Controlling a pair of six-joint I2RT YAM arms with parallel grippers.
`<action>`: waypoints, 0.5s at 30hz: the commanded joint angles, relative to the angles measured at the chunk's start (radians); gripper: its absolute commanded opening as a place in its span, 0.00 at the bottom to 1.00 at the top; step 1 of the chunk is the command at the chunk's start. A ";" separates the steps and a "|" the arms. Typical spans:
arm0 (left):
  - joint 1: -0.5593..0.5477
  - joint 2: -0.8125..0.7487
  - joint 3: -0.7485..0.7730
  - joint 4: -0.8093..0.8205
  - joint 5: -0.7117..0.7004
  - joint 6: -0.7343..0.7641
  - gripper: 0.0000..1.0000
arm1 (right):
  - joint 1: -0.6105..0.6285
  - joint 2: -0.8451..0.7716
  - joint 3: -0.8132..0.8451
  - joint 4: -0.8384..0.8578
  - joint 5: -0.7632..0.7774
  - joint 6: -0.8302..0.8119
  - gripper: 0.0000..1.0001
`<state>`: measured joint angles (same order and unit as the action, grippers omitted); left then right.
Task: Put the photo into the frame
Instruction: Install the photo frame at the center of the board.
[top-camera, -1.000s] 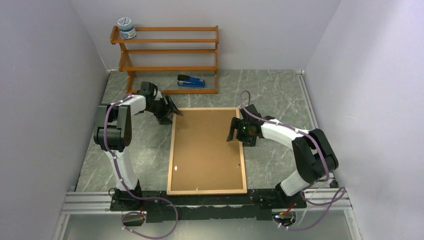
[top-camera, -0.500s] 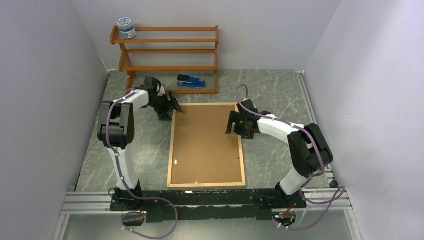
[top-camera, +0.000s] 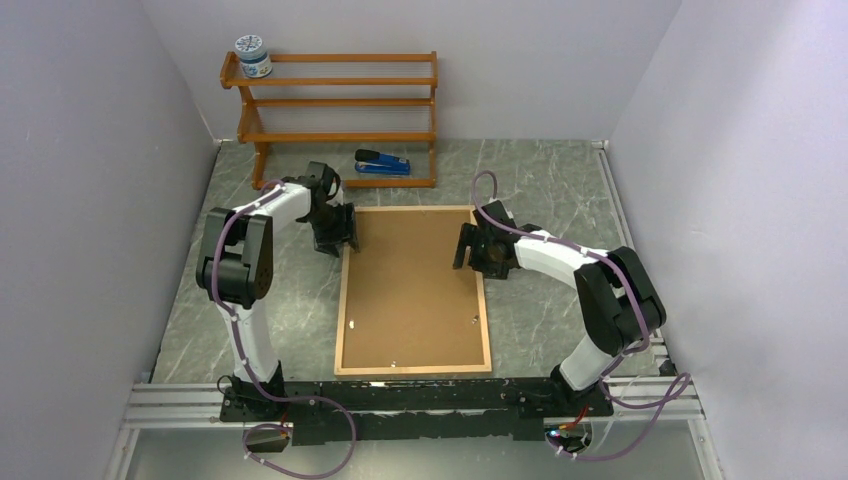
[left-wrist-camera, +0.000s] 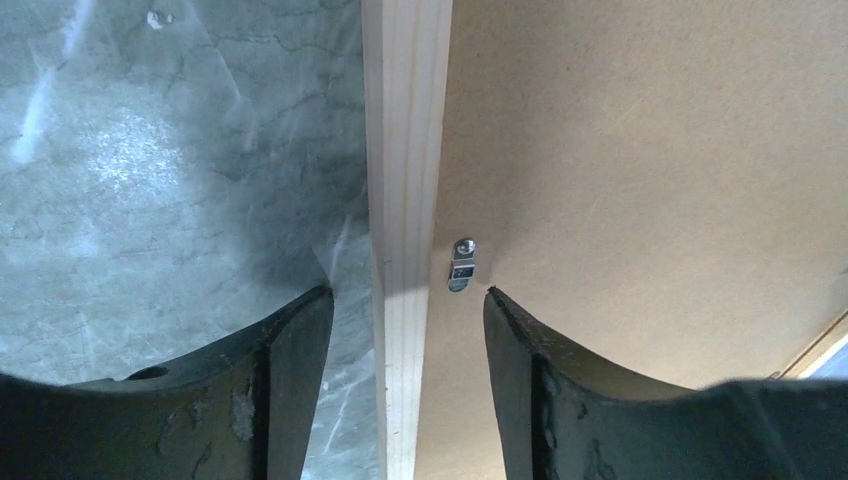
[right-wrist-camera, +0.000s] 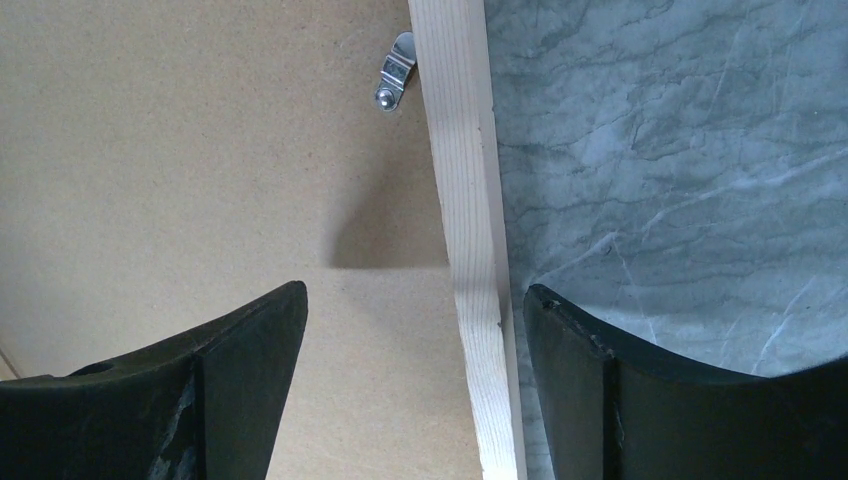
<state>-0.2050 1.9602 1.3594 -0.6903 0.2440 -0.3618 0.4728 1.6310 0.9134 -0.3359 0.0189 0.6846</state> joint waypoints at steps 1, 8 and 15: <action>-0.019 -0.016 -0.009 -0.040 -0.042 0.049 0.62 | 0.003 0.003 0.001 0.004 0.027 -0.008 0.82; -0.052 0.007 0.038 -0.085 -0.153 0.051 0.47 | 0.003 0.001 -0.001 -0.005 0.046 -0.020 0.76; -0.060 0.007 0.058 -0.107 -0.185 0.040 0.28 | 0.003 -0.010 -0.011 -0.023 0.072 -0.053 0.60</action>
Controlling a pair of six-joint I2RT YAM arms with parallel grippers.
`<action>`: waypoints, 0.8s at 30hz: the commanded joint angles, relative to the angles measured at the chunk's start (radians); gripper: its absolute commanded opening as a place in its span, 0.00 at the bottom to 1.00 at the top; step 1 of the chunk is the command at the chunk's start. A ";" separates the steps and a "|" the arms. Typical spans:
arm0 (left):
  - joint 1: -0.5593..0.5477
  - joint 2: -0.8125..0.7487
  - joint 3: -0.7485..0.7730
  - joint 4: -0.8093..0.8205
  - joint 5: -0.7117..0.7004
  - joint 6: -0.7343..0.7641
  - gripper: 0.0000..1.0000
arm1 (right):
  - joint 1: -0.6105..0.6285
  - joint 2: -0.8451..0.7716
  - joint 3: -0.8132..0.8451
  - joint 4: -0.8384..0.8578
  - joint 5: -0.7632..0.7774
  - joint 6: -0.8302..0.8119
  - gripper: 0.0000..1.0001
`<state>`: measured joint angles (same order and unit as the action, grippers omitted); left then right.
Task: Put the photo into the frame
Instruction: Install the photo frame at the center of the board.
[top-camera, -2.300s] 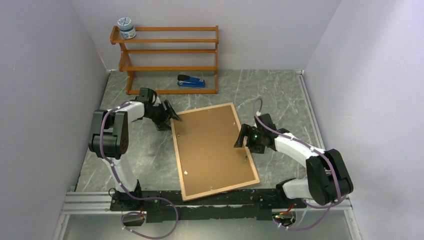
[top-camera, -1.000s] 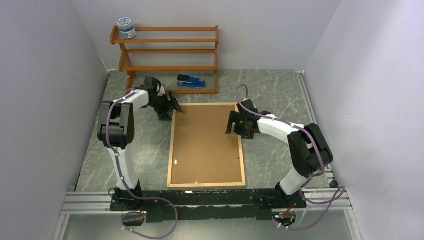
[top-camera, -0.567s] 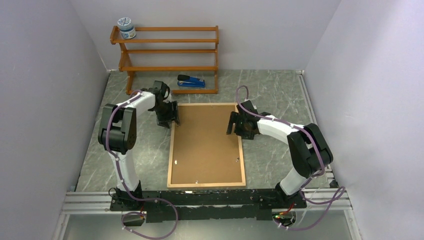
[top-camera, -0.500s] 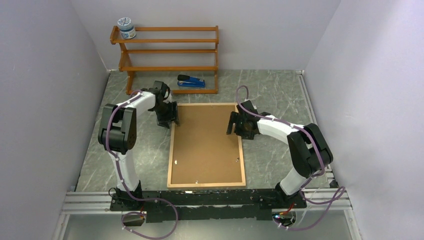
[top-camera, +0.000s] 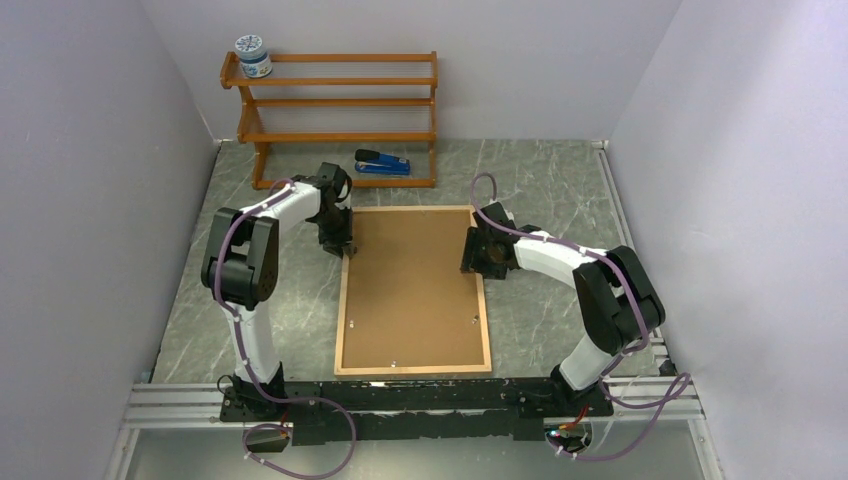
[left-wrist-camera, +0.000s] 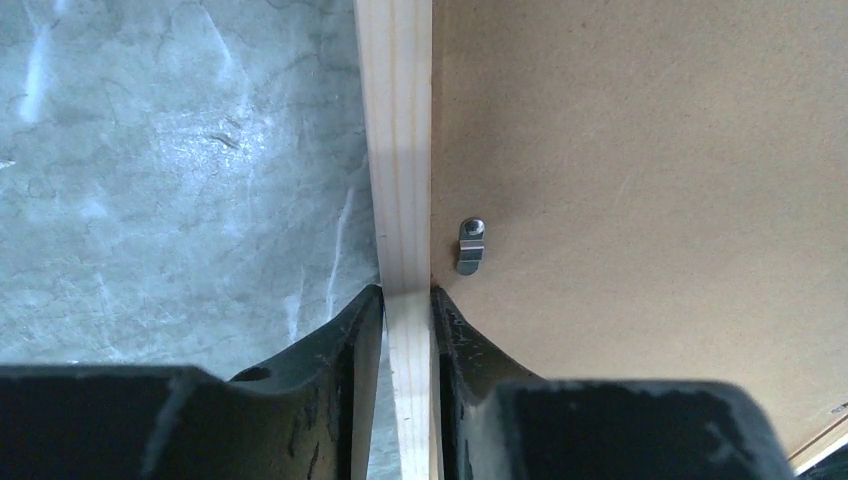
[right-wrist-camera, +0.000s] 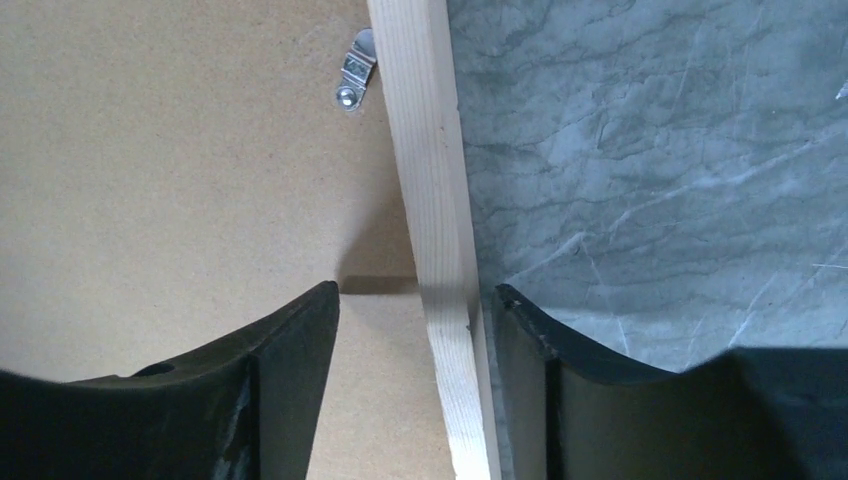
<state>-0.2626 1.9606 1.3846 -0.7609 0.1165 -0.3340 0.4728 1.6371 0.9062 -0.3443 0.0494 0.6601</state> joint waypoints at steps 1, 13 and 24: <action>-0.004 0.004 0.036 -0.038 -0.071 0.007 0.27 | 0.003 -0.013 -0.001 -0.022 0.049 -0.032 0.58; -0.003 -0.081 0.021 0.036 0.065 0.022 0.48 | 0.003 -0.034 0.003 -0.068 0.089 -0.058 0.45; -0.028 -0.061 0.032 0.052 0.037 0.065 0.56 | 0.003 -0.031 0.013 -0.099 0.112 -0.086 0.18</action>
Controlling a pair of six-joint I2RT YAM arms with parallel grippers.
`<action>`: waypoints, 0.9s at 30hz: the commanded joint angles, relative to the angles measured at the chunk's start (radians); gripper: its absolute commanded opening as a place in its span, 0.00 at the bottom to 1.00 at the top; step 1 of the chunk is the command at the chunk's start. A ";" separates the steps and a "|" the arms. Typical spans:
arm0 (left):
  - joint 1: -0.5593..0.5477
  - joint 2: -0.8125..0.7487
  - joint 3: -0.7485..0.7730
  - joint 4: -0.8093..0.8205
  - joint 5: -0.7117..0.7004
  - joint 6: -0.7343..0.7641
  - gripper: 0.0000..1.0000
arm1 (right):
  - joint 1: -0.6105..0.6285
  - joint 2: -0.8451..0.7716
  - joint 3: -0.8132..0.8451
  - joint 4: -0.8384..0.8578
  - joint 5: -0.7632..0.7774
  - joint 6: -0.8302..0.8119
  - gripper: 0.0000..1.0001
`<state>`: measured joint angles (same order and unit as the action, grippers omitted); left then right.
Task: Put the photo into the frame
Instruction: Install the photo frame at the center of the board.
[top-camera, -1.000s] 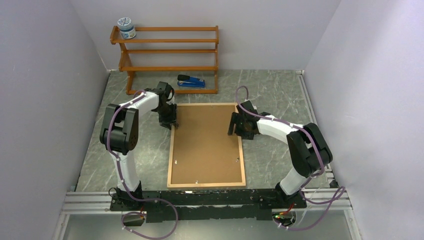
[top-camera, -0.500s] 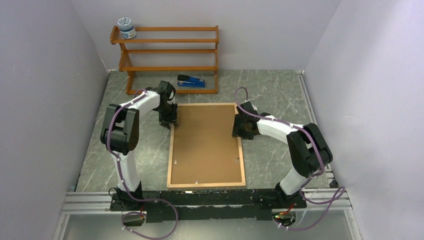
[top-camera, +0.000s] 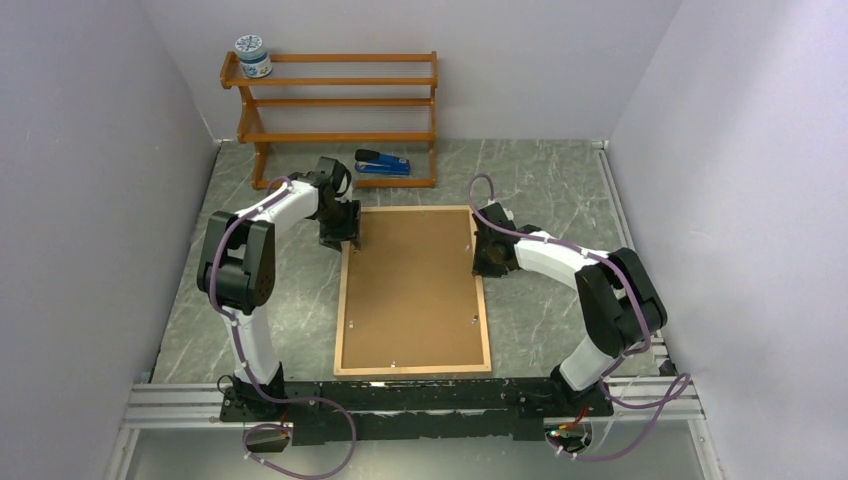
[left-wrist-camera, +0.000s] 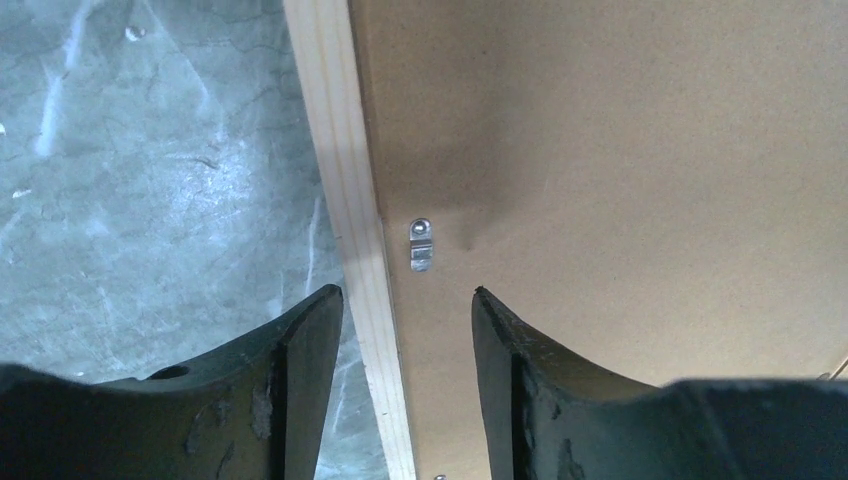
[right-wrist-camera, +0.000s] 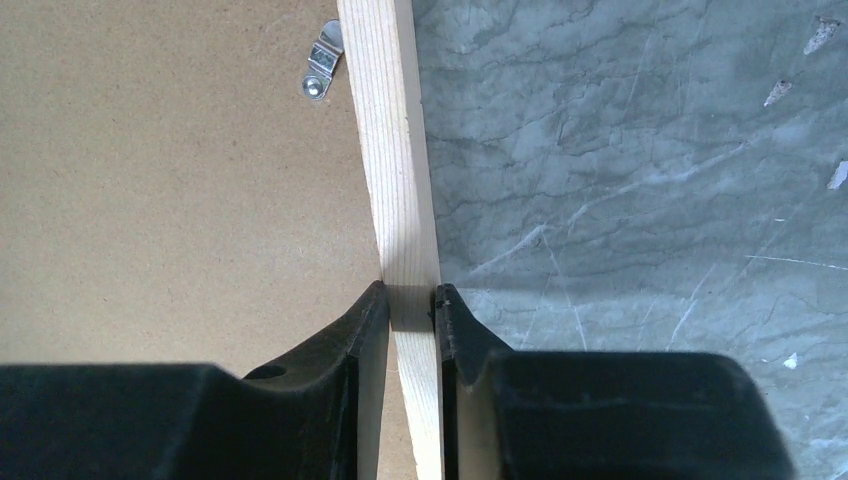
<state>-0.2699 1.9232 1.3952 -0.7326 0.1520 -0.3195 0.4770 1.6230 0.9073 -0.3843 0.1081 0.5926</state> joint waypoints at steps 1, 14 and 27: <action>-0.032 -0.019 0.021 0.026 -0.008 0.060 0.58 | -0.002 -0.017 0.010 -0.060 0.054 -0.018 0.17; -0.109 0.082 0.099 -0.051 -0.251 0.069 0.54 | -0.001 -0.012 0.004 -0.059 0.060 -0.021 0.16; -0.117 0.115 0.112 -0.046 -0.307 0.042 0.28 | -0.004 -0.008 -0.001 -0.062 0.056 -0.037 0.15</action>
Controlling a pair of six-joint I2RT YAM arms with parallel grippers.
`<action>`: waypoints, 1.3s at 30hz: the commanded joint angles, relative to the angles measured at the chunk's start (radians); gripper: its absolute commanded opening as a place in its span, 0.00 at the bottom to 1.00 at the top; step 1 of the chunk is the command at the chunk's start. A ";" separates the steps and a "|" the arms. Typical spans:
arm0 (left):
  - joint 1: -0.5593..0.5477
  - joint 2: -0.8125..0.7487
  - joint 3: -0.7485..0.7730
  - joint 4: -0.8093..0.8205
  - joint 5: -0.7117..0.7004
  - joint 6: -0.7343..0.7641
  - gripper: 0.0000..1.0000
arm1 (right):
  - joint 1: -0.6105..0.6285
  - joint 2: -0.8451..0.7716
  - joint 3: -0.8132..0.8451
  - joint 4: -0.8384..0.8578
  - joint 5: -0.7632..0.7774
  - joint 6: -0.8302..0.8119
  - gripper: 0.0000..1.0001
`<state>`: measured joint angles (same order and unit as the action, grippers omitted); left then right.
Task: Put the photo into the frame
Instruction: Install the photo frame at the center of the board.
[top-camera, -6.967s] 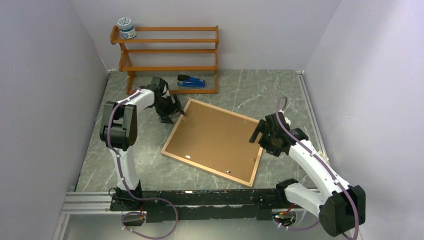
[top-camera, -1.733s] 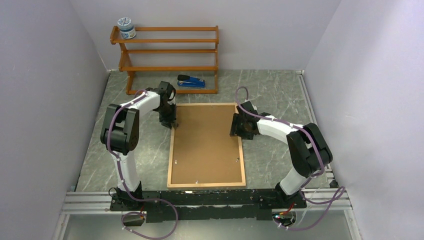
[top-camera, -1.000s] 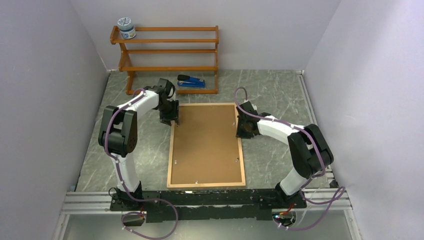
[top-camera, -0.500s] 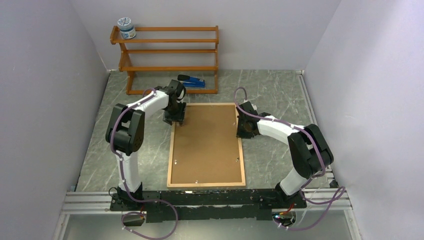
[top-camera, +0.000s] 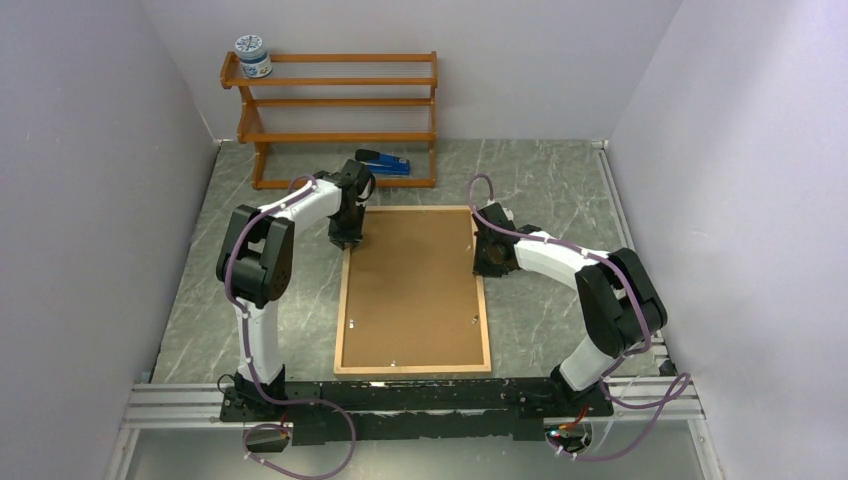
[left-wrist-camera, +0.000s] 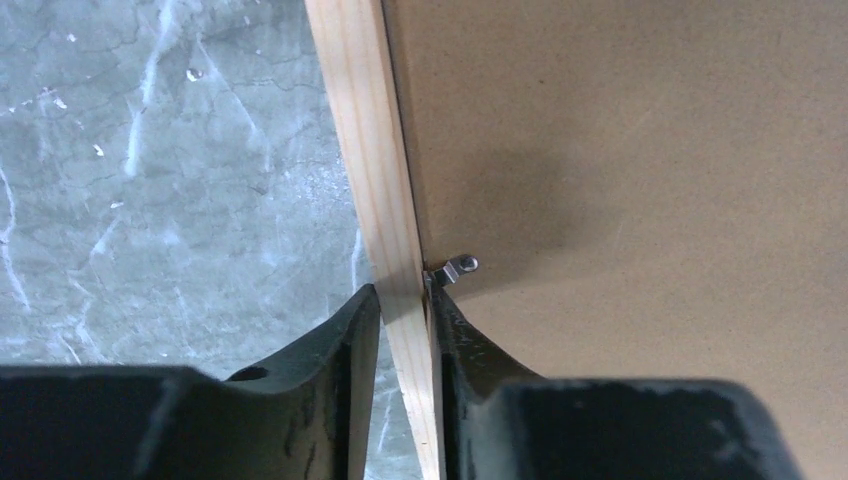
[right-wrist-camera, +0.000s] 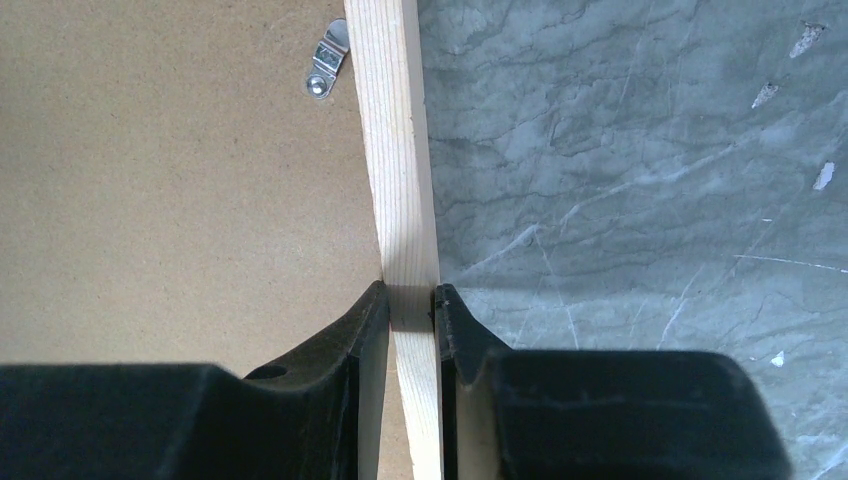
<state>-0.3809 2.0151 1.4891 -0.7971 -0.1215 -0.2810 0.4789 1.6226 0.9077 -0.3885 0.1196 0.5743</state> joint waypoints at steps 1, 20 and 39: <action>-0.006 0.021 0.018 0.019 -0.030 0.006 0.26 | -0.007 -0.006 0.000 -0.058 0.045 -0.019 0.15; 0.003 -0.200 -0.037 0.028 -0.061 -0.049 0.50 | -0.018 -0.153 0.063 -0.119 0.037 -0.004 0.67; 0.073 -0.588 -0.531 0.090 0.290 -0.351 0.50 | 0.250 -0.055 0.023 0.307 -0.356 0.544 0.50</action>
<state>-0.3077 1.5211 1.0473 -0.7536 0.0460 -0.5446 0.6315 1.4841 0.9352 -0.2687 -0.1337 0.9112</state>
